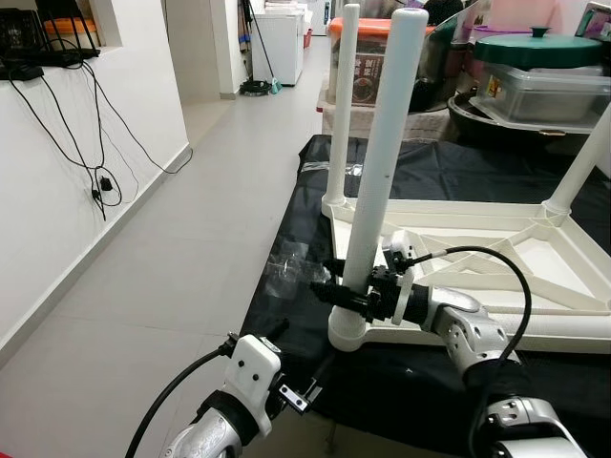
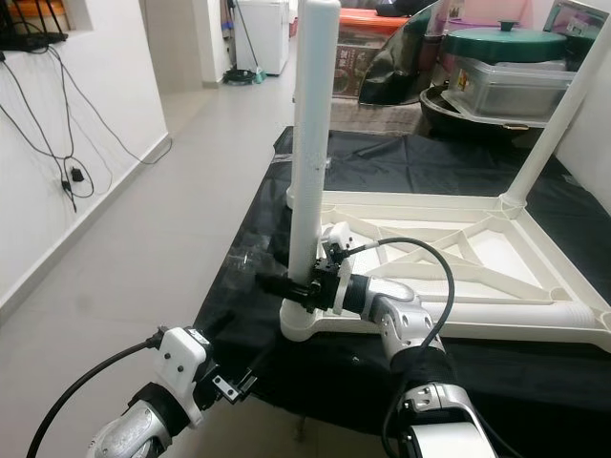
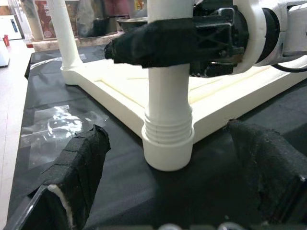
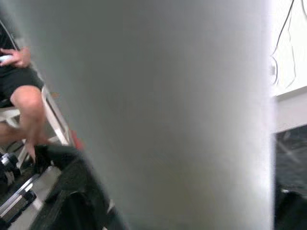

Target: Building children table

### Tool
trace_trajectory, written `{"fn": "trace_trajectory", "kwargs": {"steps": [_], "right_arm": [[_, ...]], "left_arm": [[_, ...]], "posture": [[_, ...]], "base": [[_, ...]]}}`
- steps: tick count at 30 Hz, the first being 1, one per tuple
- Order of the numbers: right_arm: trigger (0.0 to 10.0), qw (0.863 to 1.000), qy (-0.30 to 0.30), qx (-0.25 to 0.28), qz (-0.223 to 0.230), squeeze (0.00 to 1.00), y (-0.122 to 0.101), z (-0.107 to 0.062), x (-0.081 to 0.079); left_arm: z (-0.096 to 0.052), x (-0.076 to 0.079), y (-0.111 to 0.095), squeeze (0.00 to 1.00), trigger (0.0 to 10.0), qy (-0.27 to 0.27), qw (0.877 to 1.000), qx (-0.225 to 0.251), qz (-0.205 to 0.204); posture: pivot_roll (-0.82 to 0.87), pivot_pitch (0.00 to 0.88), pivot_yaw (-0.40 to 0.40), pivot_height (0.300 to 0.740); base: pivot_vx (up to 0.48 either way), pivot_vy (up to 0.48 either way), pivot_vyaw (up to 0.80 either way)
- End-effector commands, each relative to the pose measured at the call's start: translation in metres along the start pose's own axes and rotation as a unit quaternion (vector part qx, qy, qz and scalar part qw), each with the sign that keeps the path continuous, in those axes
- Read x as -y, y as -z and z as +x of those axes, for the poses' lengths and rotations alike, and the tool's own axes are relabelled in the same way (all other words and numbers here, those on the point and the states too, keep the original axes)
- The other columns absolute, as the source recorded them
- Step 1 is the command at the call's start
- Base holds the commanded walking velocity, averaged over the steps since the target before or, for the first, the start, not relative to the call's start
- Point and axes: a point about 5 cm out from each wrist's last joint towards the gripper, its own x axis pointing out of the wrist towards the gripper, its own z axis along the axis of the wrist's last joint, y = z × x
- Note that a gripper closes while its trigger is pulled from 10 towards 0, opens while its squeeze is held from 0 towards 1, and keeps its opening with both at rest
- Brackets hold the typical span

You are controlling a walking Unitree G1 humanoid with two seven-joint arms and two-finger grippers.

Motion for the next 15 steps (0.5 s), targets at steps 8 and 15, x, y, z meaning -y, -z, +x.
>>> {"fn": "trace_trajectory", "kwargs": {"steps": [8, 15], "right_arm": [[0.0, 1.000, 0.021, -0.008, -0.001, 0.00, 0.014, 0.006, -0.002], [0.0, 0.990, 0.142, -0.005, -0.025, 0.00, 0.024, -0.003, 0.005]], "left_arm": [[-0.003, 0.000, 0.004, 0.00, 10.0, 0.003, 1.000, -0.011, 0.002], [-0.003, 0.001, 0.004, 0.00, 10.0, 0.003, 1.000, -0.011, 0.002]], "posture": [[0.08, 0.000, -0.027, 0.740], [0.07, 0.000, -0.033, 0.740]], "base": [[0.000, 0.000, 0.00], [0.000, 0.000, 0.00]]}}
